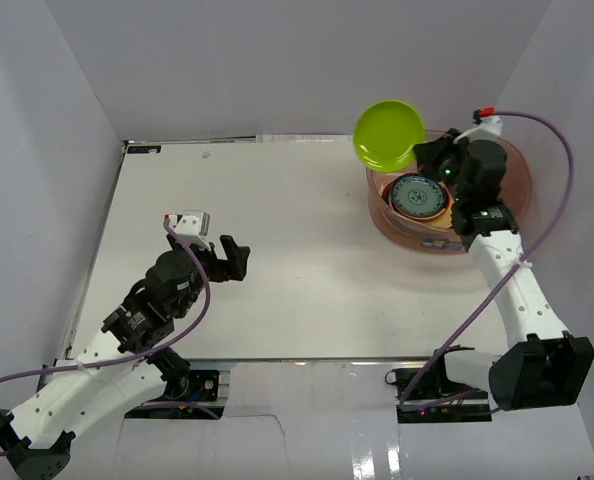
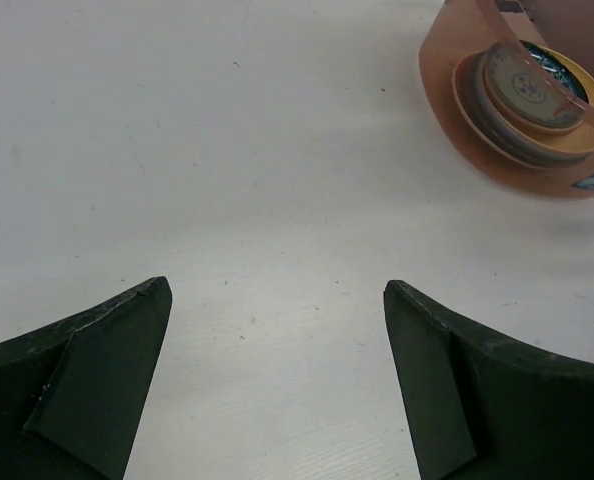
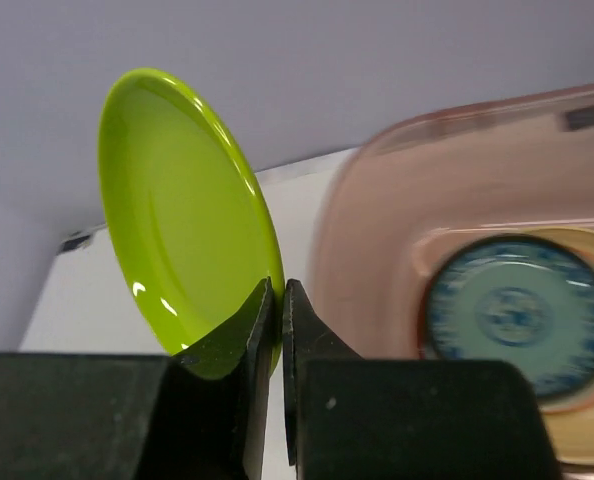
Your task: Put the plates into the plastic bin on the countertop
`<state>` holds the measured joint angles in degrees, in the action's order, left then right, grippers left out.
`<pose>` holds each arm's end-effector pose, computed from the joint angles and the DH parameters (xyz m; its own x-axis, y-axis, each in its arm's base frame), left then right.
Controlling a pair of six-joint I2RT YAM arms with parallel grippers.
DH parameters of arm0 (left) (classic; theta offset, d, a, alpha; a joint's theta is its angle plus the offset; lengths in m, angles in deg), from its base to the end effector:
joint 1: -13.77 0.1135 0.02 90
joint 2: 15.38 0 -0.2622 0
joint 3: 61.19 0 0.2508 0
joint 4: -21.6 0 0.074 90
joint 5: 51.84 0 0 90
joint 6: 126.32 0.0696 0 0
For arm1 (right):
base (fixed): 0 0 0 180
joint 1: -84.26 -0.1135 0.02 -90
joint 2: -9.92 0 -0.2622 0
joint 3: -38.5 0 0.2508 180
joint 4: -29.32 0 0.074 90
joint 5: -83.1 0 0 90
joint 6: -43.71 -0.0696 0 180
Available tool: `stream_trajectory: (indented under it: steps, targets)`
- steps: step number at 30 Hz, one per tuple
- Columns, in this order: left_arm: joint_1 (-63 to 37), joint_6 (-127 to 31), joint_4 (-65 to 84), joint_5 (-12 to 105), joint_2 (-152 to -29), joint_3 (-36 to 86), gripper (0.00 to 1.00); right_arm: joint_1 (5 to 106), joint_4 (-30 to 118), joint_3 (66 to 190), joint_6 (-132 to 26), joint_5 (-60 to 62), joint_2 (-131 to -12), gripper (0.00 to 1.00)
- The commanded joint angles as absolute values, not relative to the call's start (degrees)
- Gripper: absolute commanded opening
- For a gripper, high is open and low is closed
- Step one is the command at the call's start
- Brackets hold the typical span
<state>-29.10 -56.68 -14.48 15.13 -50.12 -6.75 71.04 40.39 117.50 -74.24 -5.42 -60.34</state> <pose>0.1454 -0.0978 0.3085 -0.3159 -0.1436 -0.9379 0.2572 0.9385 -0.2304 0.3138 0.0756 0.3926 -0.1539 0.4451 -0.8821 -0.2056 0.8588 0.4692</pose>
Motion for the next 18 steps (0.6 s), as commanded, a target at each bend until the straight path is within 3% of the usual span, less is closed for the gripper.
stream_trajectory:
  steps: [1,5,11,14,17,18]
  targets:
    - [-28.9,-55.7,-14.3,17.5,-50.4,-6.7,0.98,80.5,50.4,115.4,-70.4,-5.2,-61.0,0.08]
    - [-28.8,-55.7,-14.3,17.9,-51.0,-6.7,0.98,91.4,50.2,114.4,-70.5,-1.5,-63.3,0.08]
    - [-28.7,-55.7,-14.4,19.3,-53.1,-6.4,0.98,94.3,49.6,116.1,-72.8,0.2,-71.8,0.08]
    - [-28.6,-55.7,-14.3,19.8,-54.1,-6.4,0.98,94.3,48.7,117.7,-74.3,1.3,-75.2,0.14]
    - [-28.6,-55.9,-14.4,19.9,-54.9,-6.4,0.98,94.3,48.9,118.0,-75.1,2.8,-75.4,0.45]
    - [-28.6,-56.0,-14.3,20.4,-54.9,-6.4,0.98,94.3,48.6,117.6,-75.3,2.5,-74.8,0.68]
